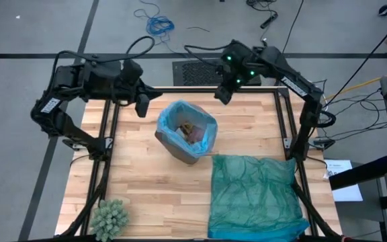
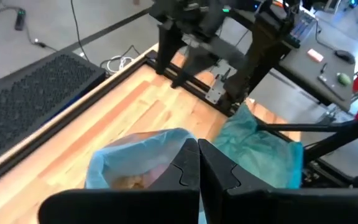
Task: Place trash/remove bag and relplace
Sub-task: Remove the light blue trash bag from the black trash bin
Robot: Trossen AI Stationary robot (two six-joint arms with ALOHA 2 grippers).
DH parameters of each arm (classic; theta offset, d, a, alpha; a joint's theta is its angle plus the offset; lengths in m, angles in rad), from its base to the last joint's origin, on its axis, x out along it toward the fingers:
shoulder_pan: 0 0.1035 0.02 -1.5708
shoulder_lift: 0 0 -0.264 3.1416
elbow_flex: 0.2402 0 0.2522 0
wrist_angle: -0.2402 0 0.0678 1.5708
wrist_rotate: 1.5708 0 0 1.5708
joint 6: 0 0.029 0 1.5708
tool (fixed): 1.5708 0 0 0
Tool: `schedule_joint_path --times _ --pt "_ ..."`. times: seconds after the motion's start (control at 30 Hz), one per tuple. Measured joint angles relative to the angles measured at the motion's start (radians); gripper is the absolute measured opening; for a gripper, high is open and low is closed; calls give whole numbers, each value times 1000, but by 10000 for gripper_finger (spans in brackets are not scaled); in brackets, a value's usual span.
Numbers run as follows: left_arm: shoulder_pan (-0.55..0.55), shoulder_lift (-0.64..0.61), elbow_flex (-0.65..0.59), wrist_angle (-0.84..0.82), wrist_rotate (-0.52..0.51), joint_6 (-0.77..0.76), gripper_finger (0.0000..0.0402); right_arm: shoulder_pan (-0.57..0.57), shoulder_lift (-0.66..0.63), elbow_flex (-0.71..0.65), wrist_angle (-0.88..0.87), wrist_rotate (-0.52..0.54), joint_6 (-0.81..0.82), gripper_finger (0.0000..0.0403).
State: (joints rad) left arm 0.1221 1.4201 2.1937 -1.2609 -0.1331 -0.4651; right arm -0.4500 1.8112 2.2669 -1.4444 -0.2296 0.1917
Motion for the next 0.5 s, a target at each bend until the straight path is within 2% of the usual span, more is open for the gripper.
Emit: schedule_joint_path --times 0.13,0.3,0.5 --pt "0 0 0 41 -17 7 0 -47 33 0 -14 -41 -31 191" --pt "1 -43 1 59 -36 9 0 -42 105 0 -6 -139 -55 182" --pt "0 -74 2 56 -65 3 0 1 166 0 17 -144 -58 181"
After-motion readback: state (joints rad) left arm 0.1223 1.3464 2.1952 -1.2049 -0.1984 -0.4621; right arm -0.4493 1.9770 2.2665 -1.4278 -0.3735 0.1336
